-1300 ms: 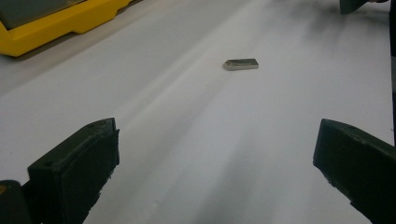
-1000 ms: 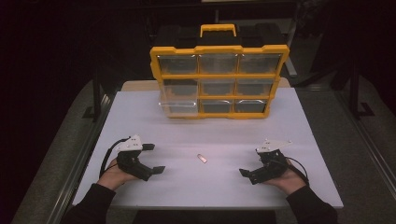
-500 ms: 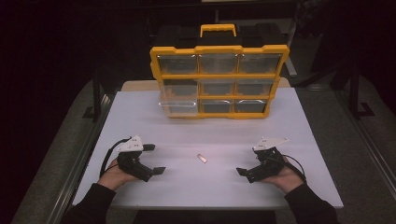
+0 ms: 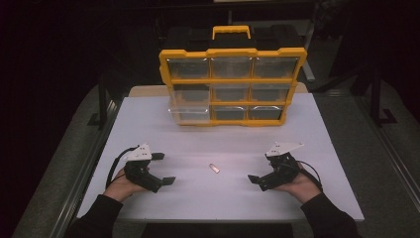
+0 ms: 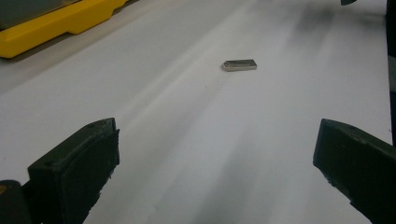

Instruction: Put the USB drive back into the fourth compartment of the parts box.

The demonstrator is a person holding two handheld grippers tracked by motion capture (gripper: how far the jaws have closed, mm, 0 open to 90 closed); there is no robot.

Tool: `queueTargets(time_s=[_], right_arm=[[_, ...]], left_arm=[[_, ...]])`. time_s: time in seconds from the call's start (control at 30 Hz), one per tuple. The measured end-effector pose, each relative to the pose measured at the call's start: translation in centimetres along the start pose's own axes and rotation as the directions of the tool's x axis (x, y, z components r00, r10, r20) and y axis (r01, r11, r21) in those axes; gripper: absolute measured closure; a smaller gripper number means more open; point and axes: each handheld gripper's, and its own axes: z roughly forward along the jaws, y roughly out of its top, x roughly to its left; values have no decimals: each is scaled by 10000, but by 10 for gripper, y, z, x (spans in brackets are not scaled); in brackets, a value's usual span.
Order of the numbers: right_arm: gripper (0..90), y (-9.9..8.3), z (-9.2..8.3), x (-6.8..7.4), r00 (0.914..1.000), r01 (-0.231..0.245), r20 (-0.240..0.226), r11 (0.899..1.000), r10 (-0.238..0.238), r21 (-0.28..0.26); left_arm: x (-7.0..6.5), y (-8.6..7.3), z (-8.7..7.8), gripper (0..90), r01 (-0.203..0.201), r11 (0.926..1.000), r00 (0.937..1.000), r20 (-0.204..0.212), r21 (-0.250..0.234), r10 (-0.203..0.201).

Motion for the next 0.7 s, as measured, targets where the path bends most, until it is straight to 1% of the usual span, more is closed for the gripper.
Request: queueTargets(time_s=[0.2,0.7], right_arm=[[0,6,2,0,10000,35,-45,10000,-35,-35],[0,13,7,1,9998,141,-114,9999,-141,-49]], left_arm=[[-1,0,0,0,5,10000,10000,14,-8,-5],[-1,0,0,0,-9,10000,10000,75,-22,9]])
